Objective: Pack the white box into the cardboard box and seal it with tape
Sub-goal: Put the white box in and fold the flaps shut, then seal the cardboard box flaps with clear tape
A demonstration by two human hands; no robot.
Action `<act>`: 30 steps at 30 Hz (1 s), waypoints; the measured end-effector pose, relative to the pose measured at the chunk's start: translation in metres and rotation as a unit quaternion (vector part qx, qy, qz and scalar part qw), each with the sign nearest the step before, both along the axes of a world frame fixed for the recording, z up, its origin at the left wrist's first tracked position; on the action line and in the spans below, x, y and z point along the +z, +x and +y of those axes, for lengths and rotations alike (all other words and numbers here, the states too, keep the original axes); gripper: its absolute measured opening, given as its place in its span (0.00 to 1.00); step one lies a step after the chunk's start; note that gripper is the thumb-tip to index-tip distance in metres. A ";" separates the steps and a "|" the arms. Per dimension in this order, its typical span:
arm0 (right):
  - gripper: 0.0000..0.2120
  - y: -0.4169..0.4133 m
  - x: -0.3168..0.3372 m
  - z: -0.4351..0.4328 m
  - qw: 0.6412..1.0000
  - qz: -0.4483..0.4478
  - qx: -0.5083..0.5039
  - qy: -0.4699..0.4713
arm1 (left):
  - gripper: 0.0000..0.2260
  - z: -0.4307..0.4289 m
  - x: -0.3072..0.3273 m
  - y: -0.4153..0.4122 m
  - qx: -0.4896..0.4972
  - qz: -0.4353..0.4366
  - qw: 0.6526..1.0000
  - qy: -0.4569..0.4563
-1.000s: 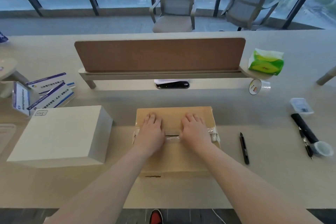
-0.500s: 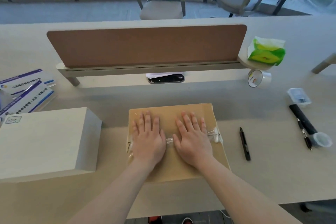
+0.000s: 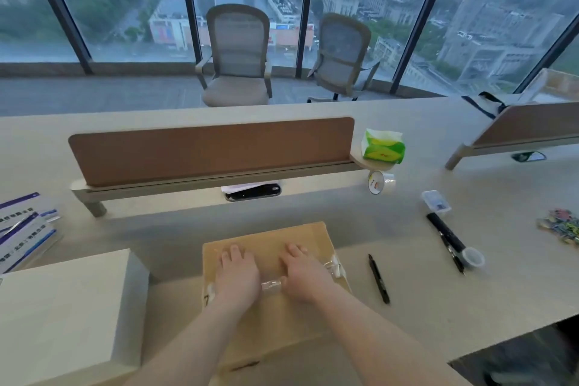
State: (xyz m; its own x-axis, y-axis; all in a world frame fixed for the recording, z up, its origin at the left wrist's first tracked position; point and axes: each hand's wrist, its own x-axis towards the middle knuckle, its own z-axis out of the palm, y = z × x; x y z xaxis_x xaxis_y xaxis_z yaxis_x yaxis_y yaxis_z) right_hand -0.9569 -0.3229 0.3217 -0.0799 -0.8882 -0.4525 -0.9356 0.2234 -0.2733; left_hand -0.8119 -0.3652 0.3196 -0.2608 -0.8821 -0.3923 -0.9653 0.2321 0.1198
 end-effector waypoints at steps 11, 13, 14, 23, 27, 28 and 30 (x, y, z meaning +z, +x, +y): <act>0.12 -0.043 0.050 0.011 0.975 -0.097 -0.180 -0.089 | 0.12 -0.016 0.056 -0.043 0.011 0.215 0.977 0.005; 0.15 -0.061 0.061 0.011 0.969 -0.091 -0.200 -0.112 | 0.12 -0.019 0.064 -0.062 0.005 0.245 0.969 0.009; 0.14 -0.070 0.063 0.010 0.967 -0.093 -0.207 -0.119 | 0.12 -0.020 0.067 -0.073 -0.005 0.250 0.968 0.010; 0.12 -0.181 0.056 -0.010 0.937 -0.114 -0.290 -0.159 | 0.10 -0.045 0.065 -0.190 -0.015 0.298 0.953 0.049; 0.11 -0.252 0.043 -0.031 0.917 -0.124 -0.343 -0.161 | 0.09 -0.064 0.052 -0.254 0.014 0.301 0.951 0.065; 0.10 -0.271 0.040 -0.038 0.910 -0.130 -0.357 -0.166 | 0.09 -0.070 0.049 -0.270 0.020 0.303 0.950 0.068; 0.08 -0.306 0.034 -0.052 0.898 -0.132 -0.381 -0.176 | 0.08 -0.083 0.047 -0.298 0.036 0.305 0.949 0.075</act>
